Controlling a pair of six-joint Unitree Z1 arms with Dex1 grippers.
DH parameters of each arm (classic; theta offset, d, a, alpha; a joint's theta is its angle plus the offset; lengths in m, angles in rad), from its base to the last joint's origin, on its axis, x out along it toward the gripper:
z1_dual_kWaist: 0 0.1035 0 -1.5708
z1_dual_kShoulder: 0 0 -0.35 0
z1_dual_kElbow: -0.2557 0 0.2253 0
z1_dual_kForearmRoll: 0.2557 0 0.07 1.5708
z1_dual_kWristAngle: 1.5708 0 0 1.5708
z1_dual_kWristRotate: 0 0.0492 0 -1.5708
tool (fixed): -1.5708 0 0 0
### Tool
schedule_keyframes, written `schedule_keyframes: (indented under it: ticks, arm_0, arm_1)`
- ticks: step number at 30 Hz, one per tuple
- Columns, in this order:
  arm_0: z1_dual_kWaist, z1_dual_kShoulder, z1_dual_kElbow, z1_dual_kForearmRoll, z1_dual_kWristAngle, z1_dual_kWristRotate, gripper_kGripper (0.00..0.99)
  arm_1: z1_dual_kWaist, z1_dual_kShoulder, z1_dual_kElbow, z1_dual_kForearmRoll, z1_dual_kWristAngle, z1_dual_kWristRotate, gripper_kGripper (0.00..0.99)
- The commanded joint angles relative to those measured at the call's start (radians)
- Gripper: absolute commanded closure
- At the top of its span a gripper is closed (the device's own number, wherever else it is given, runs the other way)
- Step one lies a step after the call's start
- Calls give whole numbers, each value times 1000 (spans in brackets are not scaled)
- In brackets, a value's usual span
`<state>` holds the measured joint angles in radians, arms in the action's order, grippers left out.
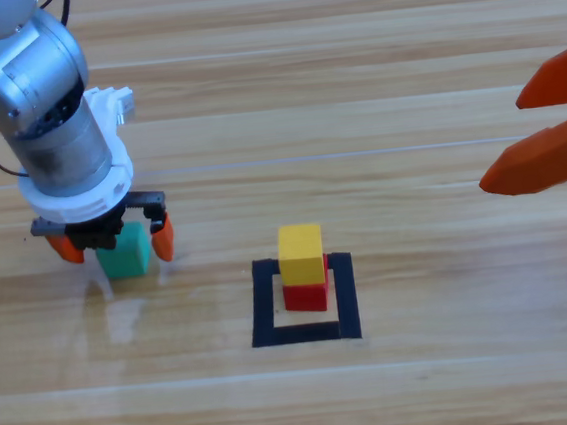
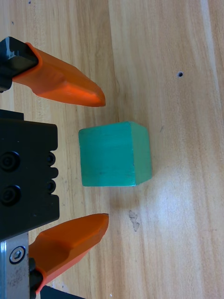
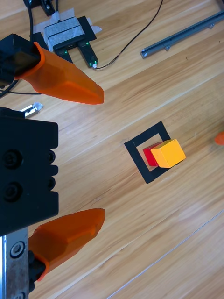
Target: Stack the blocks in the rectangular block: red at the bottom, yellow in the middle, green on top
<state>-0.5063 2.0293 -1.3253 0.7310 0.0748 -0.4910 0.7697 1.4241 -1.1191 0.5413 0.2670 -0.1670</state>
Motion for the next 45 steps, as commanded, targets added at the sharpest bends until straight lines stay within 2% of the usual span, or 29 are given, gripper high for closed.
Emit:
schedule_keyframes:
  ticks: [1,8,15,18,22,26,30,32,33,35,39,45]
  arm_0:
    - [-20,37,-2,-22,28,-8,24]
    - [-20,63,18,-59,46,-1,114]
    - [-21,86,52,-101,48,-4,117]
    - [-21,92,61,-114,49,-4,168]
    - [-21,95,61,-114,49,0,323]
    - [-21,86,49,-91,57,9,643]
    - [-41,85,-61,38,76,2,834]
    - [-74,83,-157,126,82,-24,962]
    - [-93,86,-212,179,86,-43,990]
    - [-136,98,-325,269,89,-80,990]
    - [-259,239,-756,600,111,-213,990]
    - [-333,278,-842,636,86,-313,990]
  arm_1:
    - [-27,45,-10,19,12,-6,8]
    - [-27,45,-10,20,12,-6,7]
    - [-27,45,-11,23,14,-6,8]
    - [-27,45,-11,23,12,-6,8]
    - [-27,44,-11,23,12,-6,8]
    - [-27,45,-11,23,12,-6,8]
    - [-27,47,-11,23,12,-6,8]
    - [-27,45,-11,23,12,-6,8]
    - [-27,45,-11,23,12,-6,8]
    - [-27,47,-11,23,12,-6,8]
    - [-27,47,-11,23,12,-6,8]
    - [-27,47,-13,23,12,-6,8]
